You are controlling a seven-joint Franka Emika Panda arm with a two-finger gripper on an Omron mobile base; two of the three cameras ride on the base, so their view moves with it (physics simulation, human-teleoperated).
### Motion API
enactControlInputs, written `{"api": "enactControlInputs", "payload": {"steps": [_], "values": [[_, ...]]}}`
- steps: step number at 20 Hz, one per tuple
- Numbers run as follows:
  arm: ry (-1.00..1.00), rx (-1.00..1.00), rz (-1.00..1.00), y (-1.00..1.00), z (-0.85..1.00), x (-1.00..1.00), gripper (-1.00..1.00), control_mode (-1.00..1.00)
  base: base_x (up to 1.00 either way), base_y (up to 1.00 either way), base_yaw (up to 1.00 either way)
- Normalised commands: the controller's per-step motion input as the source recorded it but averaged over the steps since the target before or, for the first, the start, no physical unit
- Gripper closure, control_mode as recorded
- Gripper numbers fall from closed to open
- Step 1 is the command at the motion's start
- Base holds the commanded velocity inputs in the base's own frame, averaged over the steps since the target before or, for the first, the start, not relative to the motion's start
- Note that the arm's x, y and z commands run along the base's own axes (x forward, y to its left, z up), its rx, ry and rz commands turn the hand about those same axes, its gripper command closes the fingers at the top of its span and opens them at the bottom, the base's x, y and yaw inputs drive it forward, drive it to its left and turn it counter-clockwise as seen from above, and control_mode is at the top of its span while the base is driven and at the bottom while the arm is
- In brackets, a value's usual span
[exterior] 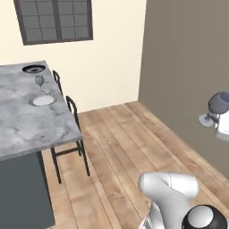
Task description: Retrieve the wine glasses from the counter and place one next to each plate.
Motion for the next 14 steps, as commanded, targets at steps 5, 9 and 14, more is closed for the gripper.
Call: {"api": "enactControlInputs", "payload": {"steps": [5, 9, 14], "values": [[0.00, 0.00, 0.00, 0.00, 0.00, 0.00, 1.00, 1.00, 1.00, -0.01, 0.59], [0.00, 0.00, 0.00, 0.00, 0.00, 0.00, 1.00, 1.00, 1.00, -0.32, 0.22], [0.00, 0.00, 0.00, 0.00, 0.00, 0.00, 1.00, 1.00, 1.00, -1.00, 0.03]]}}
